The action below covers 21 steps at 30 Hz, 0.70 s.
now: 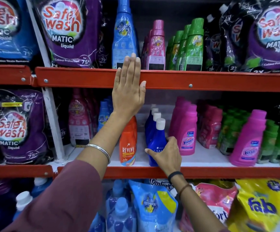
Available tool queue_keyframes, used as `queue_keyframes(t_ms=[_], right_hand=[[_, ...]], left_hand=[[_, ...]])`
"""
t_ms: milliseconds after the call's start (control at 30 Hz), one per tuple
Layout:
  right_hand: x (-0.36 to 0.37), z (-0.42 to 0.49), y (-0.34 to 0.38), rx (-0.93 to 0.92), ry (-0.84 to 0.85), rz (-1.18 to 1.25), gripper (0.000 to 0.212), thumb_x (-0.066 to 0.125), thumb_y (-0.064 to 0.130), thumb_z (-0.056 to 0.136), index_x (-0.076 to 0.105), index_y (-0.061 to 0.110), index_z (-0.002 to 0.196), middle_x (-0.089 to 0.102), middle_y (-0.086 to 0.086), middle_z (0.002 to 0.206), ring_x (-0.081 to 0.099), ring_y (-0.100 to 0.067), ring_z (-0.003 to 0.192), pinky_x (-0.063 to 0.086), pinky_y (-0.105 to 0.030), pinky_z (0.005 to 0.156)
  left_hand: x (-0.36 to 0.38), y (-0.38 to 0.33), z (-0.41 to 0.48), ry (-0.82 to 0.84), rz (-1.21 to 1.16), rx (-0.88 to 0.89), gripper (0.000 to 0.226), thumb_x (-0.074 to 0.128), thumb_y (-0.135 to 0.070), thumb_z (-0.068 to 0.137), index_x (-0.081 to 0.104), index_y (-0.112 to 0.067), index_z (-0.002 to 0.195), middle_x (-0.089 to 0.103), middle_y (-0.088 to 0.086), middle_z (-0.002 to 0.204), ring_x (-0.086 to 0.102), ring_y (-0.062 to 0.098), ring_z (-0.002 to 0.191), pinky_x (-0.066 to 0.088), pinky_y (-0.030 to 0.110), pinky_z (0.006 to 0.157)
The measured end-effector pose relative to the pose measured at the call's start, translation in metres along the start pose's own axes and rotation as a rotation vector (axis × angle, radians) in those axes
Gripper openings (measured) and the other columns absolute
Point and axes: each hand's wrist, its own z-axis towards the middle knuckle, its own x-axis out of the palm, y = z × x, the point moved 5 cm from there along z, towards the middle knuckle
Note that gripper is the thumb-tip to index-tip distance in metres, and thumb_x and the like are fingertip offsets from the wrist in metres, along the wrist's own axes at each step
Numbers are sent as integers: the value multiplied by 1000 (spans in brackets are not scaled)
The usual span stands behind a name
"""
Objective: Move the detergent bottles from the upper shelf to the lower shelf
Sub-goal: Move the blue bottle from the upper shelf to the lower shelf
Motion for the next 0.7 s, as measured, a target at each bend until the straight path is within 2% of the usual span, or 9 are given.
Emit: queue_keyframes(t_ms=[200, 400, 533, 633, 700], right_hand=[[3, 1, -1, -7, 6, -72, 80, 79, 58, 55, 42, 10, 108, 53, -10, 112, 53, -30, 108, 48, -41, 70], [0, -2, -3, -66, -13, -156, 87, 67, 70, 59, 42, 9, 116, 51, -10, 115, 53, -30, 110, 49, -41, 68], [-33, 11, -17, -74, -148, -88, 84, 59, 71, 68, 43, 7, 121, 53, -11, 118, 54, -29, 108, 50, -40, 71], [-69, 31, -37, -74, -288, -56, 68, 62, 59, 76, 47, 6, 115, 54, -13, 112, 55, -30, 101, 50, -41, 72], [-99, 46, -53, -62, -408, -32, 58, 65, 48, 79, 49, 3, 112, 54, -17, 110, 53, -34, 101, 46, -42, 79]], left_hand=[[0, 0, 0, 20, 3, -4, 56, 34, -27, 99, 23, -3, 149, 25, 15, 157, 17, 25, 146, 6, 38, 120], [0, -4, 1, 47, -1, -29, 59, 32, -34, 100, 20, -4, 149, 22, 14, 158, 14, 29, 147, 0, 37, 120], [3, -17, 2, 82, 24, -49, 60, 31, -36, 100, 17, -8, 151, 19, 11, 159, 12, 30, 147, -2, 45, 119], [7, -36, 7, 111, 36, -26, 58, 29, -37, 100, 16, -12, 152, 17, 8, 160, 10, 29, 148, -4, 48, 118], [12, -50, 11, 127, 39, -3, 58, 29, -38, 101, 16, -13, 152, 17, 7, 160, 10, 28, 148, -2, 50, 118]])
